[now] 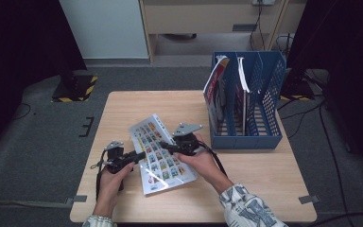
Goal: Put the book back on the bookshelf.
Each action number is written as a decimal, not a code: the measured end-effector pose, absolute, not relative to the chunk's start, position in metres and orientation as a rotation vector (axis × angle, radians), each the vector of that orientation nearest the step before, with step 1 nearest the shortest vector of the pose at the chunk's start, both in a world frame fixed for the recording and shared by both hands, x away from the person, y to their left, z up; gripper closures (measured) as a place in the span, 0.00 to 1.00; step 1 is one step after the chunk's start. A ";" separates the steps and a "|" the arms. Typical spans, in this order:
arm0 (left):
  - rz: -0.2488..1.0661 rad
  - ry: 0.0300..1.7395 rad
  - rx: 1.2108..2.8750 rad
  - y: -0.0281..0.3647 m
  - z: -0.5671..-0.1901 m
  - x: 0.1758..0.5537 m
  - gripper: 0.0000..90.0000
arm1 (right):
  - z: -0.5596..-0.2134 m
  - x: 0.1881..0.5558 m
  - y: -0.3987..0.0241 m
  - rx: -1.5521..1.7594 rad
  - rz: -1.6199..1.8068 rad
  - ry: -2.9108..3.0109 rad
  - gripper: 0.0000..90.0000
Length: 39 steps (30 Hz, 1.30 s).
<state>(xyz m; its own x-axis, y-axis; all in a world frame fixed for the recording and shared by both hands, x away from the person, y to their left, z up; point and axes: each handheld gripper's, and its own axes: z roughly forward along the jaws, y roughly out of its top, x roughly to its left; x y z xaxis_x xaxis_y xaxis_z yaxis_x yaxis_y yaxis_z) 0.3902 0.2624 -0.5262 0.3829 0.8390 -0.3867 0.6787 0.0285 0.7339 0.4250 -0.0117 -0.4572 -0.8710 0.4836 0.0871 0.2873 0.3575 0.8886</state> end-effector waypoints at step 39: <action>0.317 1.313 1.729 0.252 -0.516 0.387 0.92 | -0.448 0.443 -0.009 0.752 1.300 2.568 0.75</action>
<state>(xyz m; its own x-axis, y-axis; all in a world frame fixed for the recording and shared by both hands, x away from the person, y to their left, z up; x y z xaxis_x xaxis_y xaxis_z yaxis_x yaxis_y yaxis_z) 0.3875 0.2522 -0.5157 0.3994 0.8644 -0.3054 0.6296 -0.0165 0.7767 0.4432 -0.0085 -0.4482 -0.8592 0.5061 0.0758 0.3607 0.4939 0.7912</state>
